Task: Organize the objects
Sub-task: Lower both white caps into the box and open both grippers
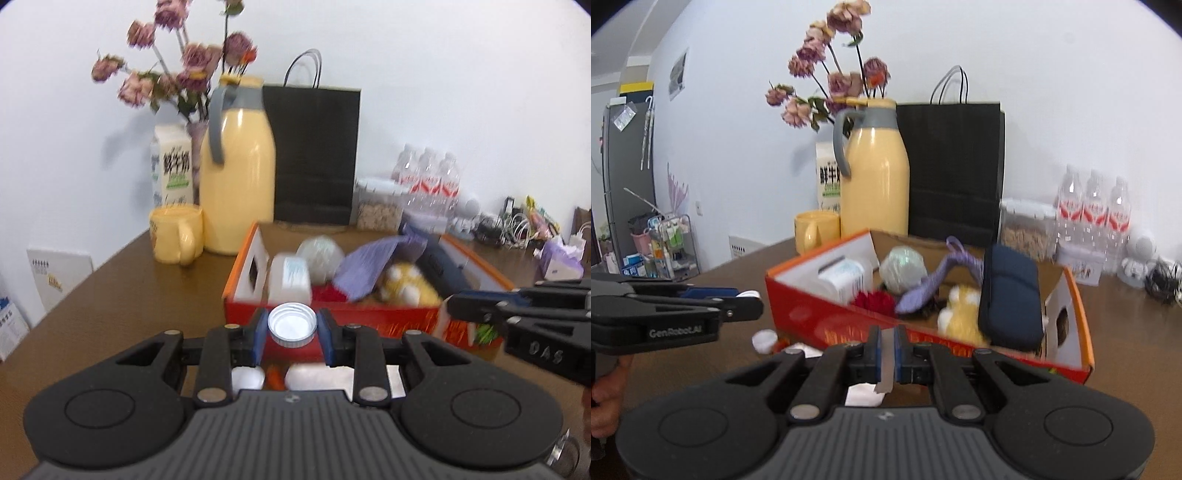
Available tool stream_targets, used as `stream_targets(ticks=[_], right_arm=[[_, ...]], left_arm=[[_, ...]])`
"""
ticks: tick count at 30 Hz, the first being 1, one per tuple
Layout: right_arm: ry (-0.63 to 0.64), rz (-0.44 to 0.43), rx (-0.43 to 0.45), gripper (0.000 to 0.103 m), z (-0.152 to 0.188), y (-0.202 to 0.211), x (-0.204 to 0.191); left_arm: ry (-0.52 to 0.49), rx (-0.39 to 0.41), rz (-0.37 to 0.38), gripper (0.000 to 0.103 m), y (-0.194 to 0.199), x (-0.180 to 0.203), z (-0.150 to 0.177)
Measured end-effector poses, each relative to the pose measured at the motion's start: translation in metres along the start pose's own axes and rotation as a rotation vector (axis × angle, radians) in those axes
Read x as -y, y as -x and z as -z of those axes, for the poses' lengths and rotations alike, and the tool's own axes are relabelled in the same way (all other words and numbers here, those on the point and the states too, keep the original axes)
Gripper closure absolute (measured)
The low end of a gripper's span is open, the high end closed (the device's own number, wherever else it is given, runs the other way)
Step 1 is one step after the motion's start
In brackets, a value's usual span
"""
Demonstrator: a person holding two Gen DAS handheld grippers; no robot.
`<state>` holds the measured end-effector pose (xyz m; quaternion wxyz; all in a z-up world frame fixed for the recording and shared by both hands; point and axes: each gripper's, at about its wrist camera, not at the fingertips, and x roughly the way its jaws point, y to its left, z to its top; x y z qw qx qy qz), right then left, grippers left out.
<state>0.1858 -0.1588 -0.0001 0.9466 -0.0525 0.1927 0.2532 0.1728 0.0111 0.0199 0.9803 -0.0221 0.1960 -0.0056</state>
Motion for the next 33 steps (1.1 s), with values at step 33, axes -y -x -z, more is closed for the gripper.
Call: stream_targets(ticks=[33], right_arm=[[-0.059,0.062,-0.042,0.097,-0.031,-0.094,0.029]], left_arm=[[0.007,-0.02,0.028,0.073,-0.102,0.019,-0.042]])
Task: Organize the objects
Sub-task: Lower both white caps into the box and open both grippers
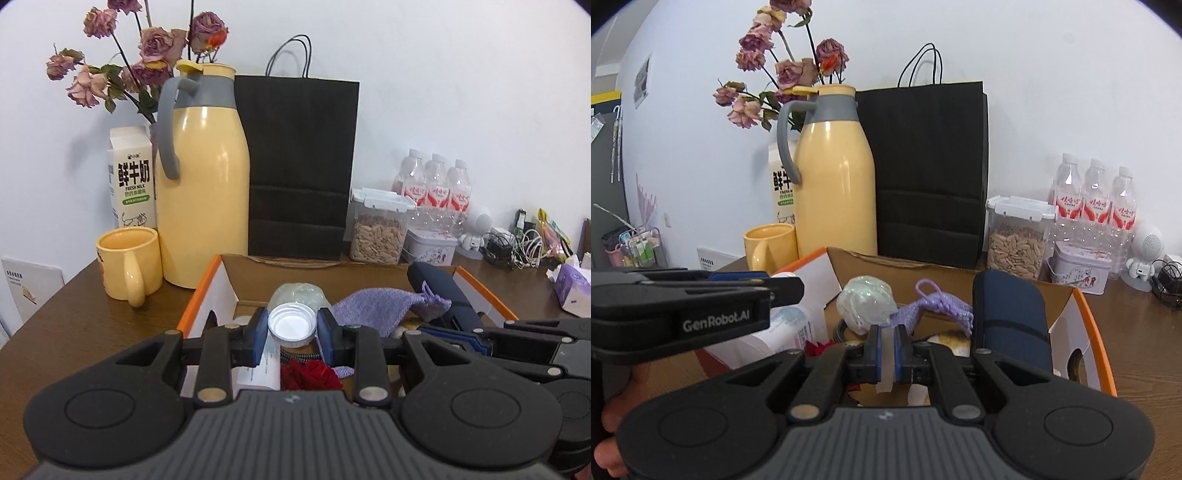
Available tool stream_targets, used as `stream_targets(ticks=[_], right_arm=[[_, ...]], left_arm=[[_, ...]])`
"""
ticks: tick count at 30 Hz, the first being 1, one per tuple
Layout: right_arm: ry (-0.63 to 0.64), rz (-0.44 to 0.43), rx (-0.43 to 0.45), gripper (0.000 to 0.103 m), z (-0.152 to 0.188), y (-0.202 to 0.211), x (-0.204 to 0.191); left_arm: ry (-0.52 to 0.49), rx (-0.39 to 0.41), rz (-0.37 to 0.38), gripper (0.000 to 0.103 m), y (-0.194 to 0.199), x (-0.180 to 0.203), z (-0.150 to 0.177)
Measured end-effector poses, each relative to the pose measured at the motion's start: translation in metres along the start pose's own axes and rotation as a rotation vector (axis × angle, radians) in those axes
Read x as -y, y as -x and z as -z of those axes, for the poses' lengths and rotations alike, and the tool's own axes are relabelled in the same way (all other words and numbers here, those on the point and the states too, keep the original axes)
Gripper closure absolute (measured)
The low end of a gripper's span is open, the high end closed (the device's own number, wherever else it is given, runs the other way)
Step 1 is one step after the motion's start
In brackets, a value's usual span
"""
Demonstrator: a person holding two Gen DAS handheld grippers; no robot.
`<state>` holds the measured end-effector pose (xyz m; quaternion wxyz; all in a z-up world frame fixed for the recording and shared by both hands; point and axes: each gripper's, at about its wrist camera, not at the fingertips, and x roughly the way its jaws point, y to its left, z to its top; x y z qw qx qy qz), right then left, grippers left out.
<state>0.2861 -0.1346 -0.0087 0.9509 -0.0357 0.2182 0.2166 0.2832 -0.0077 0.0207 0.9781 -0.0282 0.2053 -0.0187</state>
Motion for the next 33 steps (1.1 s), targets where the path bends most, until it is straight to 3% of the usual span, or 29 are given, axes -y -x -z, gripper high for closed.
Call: stream_targets(ticks=[3,5,7,8,9,11,12,14,16,20,33], right_arm=[[0.011,0.0,-0.016,0.097,0.002,-0.002,-0.001],[0.014,0.01,-0.027,0.095,0.004,-0.003,-0.001],[0.012,0.02,-0.026,0.093,0.004,-0.001,0.0],[0.01,0.022,-0.026,0.085,0.004,-0.001,0.0],[0.006,0.022,-0.027,0.077,0.005,0.001,0.001],[-0.002,0.031,-0.025,0.047,0.006,0.002,0.002],[-0.004,0.03,-0.022,0.042,0.006,0.004,0.002],[-0.01,0.025,-0.017,0.019,0.006,0.005,0.002],[-0.008,0.023,-0.01,0.004,0.006,0.007,0.001],[-0.004,0.03,-0.008,0.0,0.006,0.01,-0.001],[0.007,0.043,0.012,0.0,0.006,0.022,-0.004]], left_arm=[[-0.007,0.003,0.0,0.073,0.0,0.0,0.001],[-0.009,0.014,-0.007,0.063,0.002,0.0,0.001],[-0.002,0.031,-0.013,0.028,0.005,-0.002,0.001],[0.004,0.045,-0.021,0.017,0.007,-0.003,0.001],[0.008,0.053,-0.031,0.0,0.009,-0.004,0.002],[0.019,0.072,-0.06,0.0,0.012,-0.007,0.002],[0.025,0.074,-0.065,0.0,0.013,-0.008,0.001],[0.04,0.077,-0.071,0.0,0.015,-0.012,-0.001],[0.05,0.083,-0.083,0.0,0.017,-0.014,-0.002],[0.053,0.09,-0.088,0.0,0.02,-0.015,-0.002],[0.028,0.107,-0.078,0.0,0.032,-0.013,0.002]])
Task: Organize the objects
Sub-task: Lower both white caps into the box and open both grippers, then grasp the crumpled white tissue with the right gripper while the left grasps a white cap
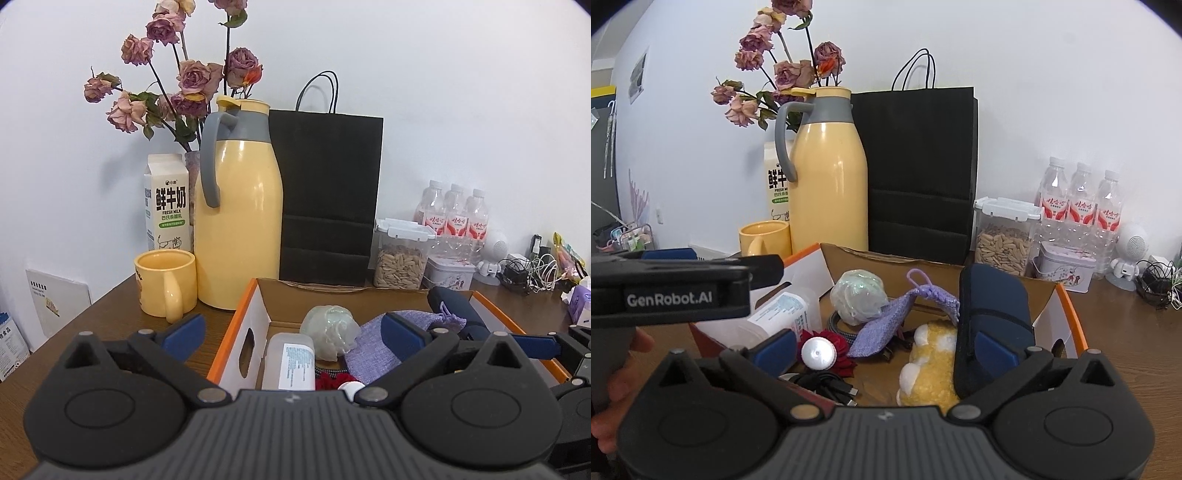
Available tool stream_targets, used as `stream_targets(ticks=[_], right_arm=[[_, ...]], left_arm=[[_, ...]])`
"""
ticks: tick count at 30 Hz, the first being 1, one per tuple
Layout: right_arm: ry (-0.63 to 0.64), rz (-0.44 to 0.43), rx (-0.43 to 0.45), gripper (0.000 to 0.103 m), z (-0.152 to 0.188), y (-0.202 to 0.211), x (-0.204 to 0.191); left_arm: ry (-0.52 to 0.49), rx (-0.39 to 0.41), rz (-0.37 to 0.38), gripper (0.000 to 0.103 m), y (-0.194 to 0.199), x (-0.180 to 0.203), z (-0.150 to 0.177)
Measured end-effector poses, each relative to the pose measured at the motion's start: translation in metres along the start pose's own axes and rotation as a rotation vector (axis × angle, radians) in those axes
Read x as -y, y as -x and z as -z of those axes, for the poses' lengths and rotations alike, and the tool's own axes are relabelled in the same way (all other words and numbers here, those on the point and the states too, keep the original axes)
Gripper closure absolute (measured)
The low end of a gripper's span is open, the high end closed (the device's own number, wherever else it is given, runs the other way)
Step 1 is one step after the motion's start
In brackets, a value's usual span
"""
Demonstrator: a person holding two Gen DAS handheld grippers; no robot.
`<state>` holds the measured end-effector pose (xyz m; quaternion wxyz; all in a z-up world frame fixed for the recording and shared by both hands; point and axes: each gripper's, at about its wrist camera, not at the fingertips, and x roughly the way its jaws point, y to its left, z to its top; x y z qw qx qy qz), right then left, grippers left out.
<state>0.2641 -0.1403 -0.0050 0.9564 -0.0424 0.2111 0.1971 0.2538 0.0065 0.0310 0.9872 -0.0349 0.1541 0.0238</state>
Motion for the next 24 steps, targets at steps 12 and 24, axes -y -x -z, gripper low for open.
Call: stream_targets(ticks=[12,24], right_arm=[[0.009,0.01,0.007,0.0,0.002,0.01,-0.002],[0.051,-0.018,0.005,0.0,0.002,0.033,-0.017]], left_arm=[[0.009,0.025,0.002,0.0,0.015,-0.008,0.002],[0.022,0.01,-0.056,0.0,0.048,-0.035,0.003]])
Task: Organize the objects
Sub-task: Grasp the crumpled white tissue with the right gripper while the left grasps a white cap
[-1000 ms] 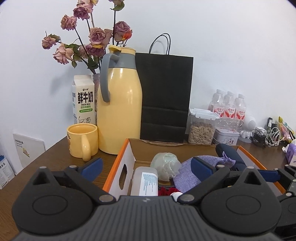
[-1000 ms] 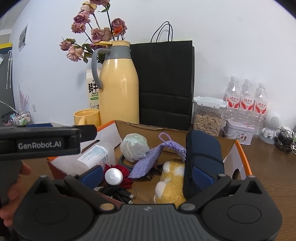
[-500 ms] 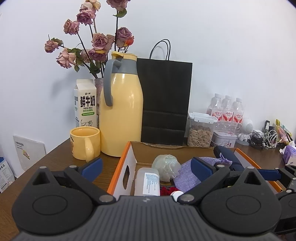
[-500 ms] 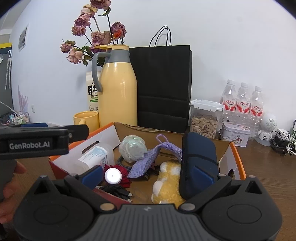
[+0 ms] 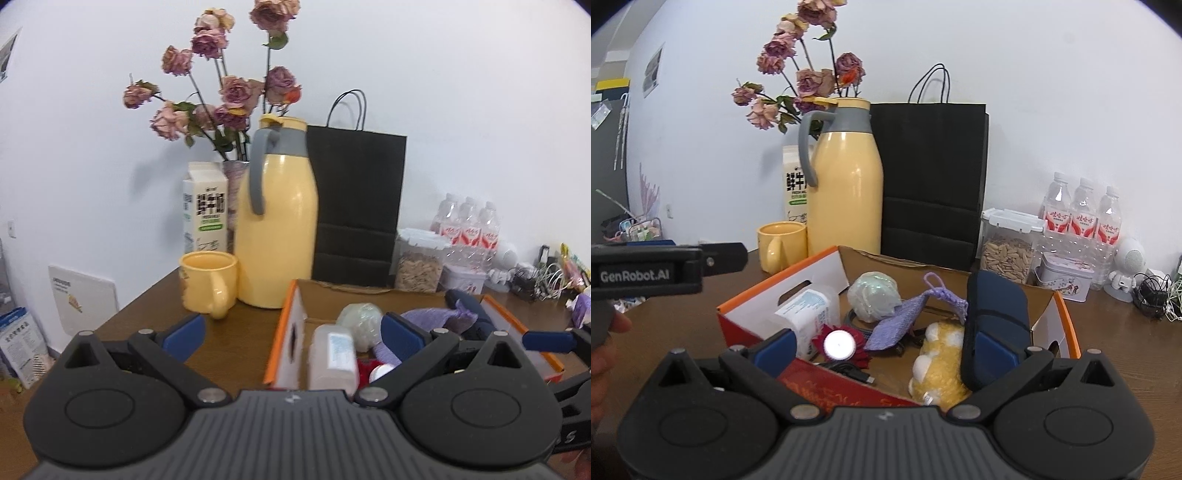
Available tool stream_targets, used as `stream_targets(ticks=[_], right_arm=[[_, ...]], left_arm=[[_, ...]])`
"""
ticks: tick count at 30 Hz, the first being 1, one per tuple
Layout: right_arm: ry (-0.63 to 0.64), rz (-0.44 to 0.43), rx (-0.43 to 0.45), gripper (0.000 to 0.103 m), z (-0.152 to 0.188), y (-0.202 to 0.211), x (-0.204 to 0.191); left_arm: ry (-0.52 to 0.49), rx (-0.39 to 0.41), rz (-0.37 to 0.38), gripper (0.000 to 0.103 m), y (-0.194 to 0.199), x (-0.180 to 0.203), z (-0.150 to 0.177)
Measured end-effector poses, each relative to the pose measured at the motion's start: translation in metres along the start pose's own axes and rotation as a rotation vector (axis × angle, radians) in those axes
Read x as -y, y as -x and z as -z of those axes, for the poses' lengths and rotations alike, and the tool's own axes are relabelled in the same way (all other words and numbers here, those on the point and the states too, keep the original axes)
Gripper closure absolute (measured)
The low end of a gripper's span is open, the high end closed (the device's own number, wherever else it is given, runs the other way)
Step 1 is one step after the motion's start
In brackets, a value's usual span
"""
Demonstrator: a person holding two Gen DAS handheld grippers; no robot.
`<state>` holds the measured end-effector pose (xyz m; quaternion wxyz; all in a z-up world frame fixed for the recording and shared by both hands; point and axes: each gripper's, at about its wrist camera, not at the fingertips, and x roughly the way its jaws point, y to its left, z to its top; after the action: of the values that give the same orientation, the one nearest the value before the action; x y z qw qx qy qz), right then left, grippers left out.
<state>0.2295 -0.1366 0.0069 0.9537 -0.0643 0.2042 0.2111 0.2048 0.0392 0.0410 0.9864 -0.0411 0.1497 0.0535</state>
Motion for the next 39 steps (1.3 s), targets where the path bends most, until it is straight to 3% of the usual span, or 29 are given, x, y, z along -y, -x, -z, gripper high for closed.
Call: stream_targets(ticks=[13,27,32,39], right_arm=[[0.042,-0.052,-0.137,0.0,0.025,0.003,-0.029],[0.044,-0.091,-0.305,0.0,0.051,-0.025,-0.059],[0.009,-0.076,-0.337,0.0,0.052,-0.044,-0.063],[-0.038,-0.048,-0.304,0.0,0.052,-0.054,-0.064]], left_arm=[[-0.055,-0.16,-0.075,0.0,0.007,-0.043,0.039],[-0.037,-0.274,-0.056,0.0,0.007,-0.071,0.073],[-0.014,-0.292,-0.033,0.0,0.003,-0.073,0.076],[0.008,-0.316,-0.035,0.0,-0.002,-0.075,0.08]])
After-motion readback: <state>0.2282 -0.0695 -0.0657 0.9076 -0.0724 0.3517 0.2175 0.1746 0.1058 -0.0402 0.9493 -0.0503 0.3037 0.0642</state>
